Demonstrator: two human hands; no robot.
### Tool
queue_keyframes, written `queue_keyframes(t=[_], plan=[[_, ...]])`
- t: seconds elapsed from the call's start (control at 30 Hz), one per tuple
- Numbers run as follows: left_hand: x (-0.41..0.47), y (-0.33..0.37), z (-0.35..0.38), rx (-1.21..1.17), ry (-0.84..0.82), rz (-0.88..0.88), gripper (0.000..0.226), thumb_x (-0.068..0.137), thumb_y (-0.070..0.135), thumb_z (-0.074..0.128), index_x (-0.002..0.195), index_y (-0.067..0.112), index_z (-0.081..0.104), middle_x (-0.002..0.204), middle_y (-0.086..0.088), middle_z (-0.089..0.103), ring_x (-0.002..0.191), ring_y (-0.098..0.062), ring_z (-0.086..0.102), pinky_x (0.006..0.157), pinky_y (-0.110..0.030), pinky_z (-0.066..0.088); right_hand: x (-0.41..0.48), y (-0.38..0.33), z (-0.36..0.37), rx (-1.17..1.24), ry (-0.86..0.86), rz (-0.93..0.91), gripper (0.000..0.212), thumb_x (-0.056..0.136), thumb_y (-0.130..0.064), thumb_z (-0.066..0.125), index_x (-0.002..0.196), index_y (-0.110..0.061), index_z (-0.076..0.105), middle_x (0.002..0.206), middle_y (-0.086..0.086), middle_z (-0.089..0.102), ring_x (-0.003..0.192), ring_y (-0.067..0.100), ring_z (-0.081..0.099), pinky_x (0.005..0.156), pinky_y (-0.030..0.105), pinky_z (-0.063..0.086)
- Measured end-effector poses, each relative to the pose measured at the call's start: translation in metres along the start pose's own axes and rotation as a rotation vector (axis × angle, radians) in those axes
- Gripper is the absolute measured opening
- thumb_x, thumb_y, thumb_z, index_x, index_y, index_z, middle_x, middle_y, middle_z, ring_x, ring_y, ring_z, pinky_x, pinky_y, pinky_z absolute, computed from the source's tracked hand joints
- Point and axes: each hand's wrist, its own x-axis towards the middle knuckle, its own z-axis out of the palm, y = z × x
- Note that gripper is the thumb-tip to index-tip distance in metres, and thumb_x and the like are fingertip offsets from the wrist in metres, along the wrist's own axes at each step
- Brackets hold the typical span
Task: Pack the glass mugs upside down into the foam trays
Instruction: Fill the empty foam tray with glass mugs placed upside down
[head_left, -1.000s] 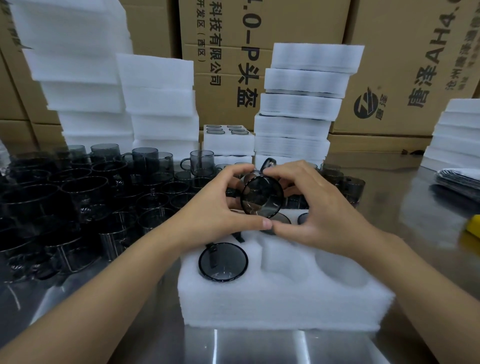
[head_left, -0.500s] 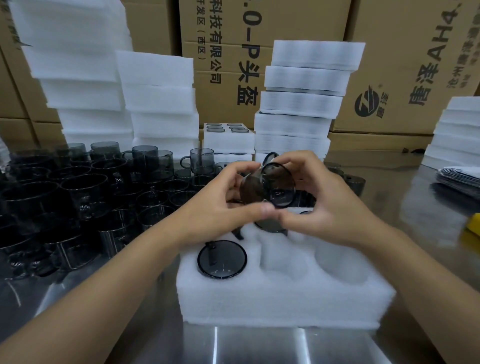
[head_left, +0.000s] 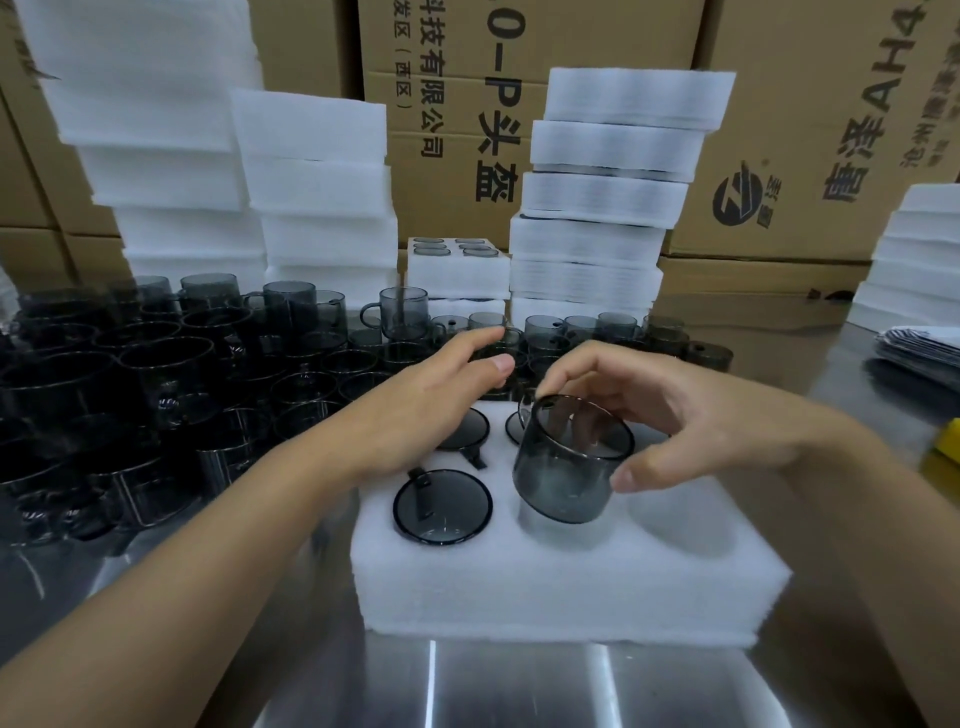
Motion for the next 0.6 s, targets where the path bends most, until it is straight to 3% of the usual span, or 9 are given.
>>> queue_keyframes(t=[0.07, 0.17, 0.27, 0.43, 0.5, 0.6], plan=[[-0.002, 0.001, -0.001, 0.022, -0.050, -0.003, 0.083, 0.062, 0.084, 0.030, 0.140, 0.056, 0.025, 0.142, 0.020, 0.047, 0.130, 0.002, 0.040, 0.096, -0.020, 0.030, -0.001, -0.001, 0.000, -0.008, -0.031, -0.004, 0.056, 0.067, -0.023, 0.072, 0.119, -0.033, 0.053, 0.117, 0.005, 0.057, 0.112, 0.022, 0.056, 0.099, 0.046, 0.045], [-0.006, 0.004, -0.002, 0.043, -0.137, -0.007, 0.088, 0.060, 0.086, 0.033, 0.142, 0.054, 0.023, 0.144, 0.024, 0.042, 0.113, 0.016, 0.042, 0.085, -0.009, 0.029, -0.002, -0.001, 0.001, -0.003, -0.068, -0.014, 0.057, 0.068, -0.018, 0.069, 0.120, -0.031, 0.053, 0.120, 0.006, 0.057, 0.116, 0.024, 0.054, 0.101, 0.046, 0.043], [-0.008, 0.006, -0.004, 0.072, -0.167, -0.004, 0.093, 0.059, 0.090, 0.031, 0.143, 0.049, 0.030, 0.147, 0.031, 0.031, 0.117, 0.016, 0.037, 0.083, -0.008, 0.029, -0.002, -0.003, 0.002, 0.002, -0.101, -0.004, 0.058, 0.068, -0.015, 0.067, 0.122, -0.029, 0.052, 0.122, 0.006, 0.056, 0.118, 0.024, 0.053, 0.101, 0.041, 0.043], [-0.011, 0.010, -0.006, 0.052, -0.178, -0.005, 0.083, 0.065, 0.089, 0.021, 0.140, 0.054, 0.030, 0.123, 0.042, 0.042, 0.088, 0.042, 0.032, 0.074, 0.001, 0.033, -0.002, -0.003, 0.004, -0.053, -0.147, 0.055, 0.057, 0.069, -0.015, 0.072, 0.121, -0.026, 0.053, 0.120, -0.003, 0.058, 0.117, 0.016, 0.055, 0.100, 0.029, 0.043], [-0.010, 0.008, -0.006, 0.067, -0.191, -0.020, 0.081, 0.069, 0.091, 0.026, 0.141, 0.054, 0.028, 0.128, 0.038, 0.041, 0.096, 0.036, 0.036, 0.081, -0.005, 0.034, -0.002, -0.003, 0.004, -0.081, -0.151, 0.072, 0.057, 0.070, -0.009, 0.072, 0.122, -0.025, 0.052, 0.119, -0.006, 0.059, 0.117, 0.015, 0.055, 0.101, 0.030, 0.043], [-0.007, 0.005, -0.005, 0.153, -0.220, -0.036, 0.099, 0.054, 0.087, 0.045, 0.144, 0.052, 0.023, 0.141, 0.027, 0.040, 0.122, 0.010, 0.042, 0.103, -0.020, 0.034, -0.002, -0.006, 0.002, -0.146, -0.166, 0.090, 0.057, 0.069, -0.025, 0.075, 0.121, -0.038, 0.054, 0.120, -0.013, 0.057, 0.116, 0.012, 0.055, 0.102, 0.037, 0.043]])
